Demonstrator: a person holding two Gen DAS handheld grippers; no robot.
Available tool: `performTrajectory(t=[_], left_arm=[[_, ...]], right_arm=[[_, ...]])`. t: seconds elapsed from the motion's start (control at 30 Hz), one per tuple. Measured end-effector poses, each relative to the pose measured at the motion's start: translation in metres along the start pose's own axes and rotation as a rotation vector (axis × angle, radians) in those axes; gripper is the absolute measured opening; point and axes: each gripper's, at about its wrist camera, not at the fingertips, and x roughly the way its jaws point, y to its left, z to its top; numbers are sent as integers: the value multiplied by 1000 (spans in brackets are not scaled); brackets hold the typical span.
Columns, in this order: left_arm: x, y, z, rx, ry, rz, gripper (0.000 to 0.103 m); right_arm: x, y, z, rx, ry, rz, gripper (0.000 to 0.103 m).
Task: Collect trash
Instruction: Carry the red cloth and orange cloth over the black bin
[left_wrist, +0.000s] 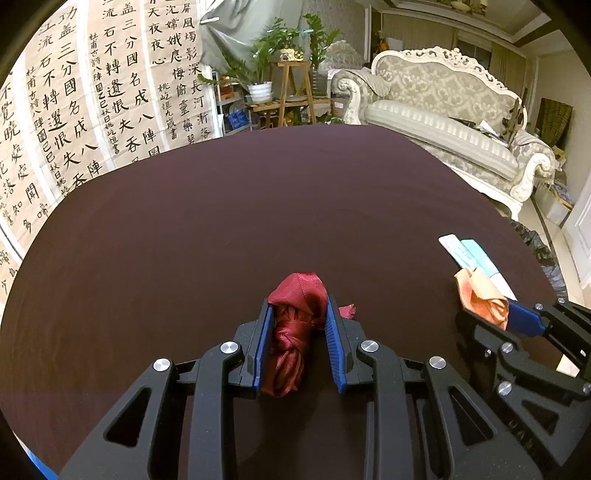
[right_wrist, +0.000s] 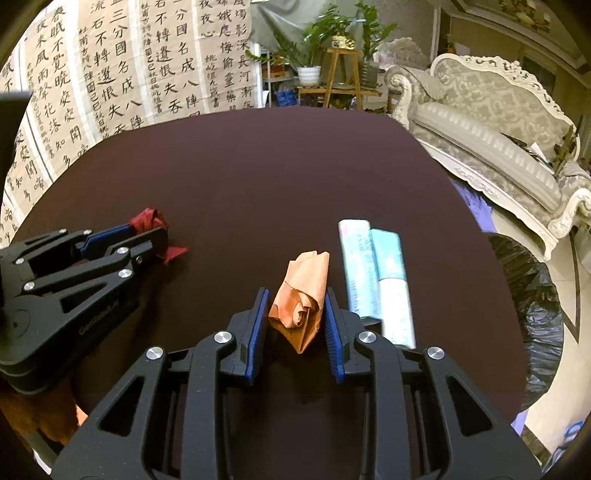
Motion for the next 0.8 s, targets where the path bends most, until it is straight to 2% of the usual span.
performTrajectory(t=[0.37, 0.8], left_arm=[[-9, -34, 18, 33, -55, -69, 28], [-6, -119, 52, 140, -96, -196, 28]], right_arm=[[-16, -56, 7, 85, -56, -87, 28], [-30, -146, 4, 216, -96, -238, 28]])
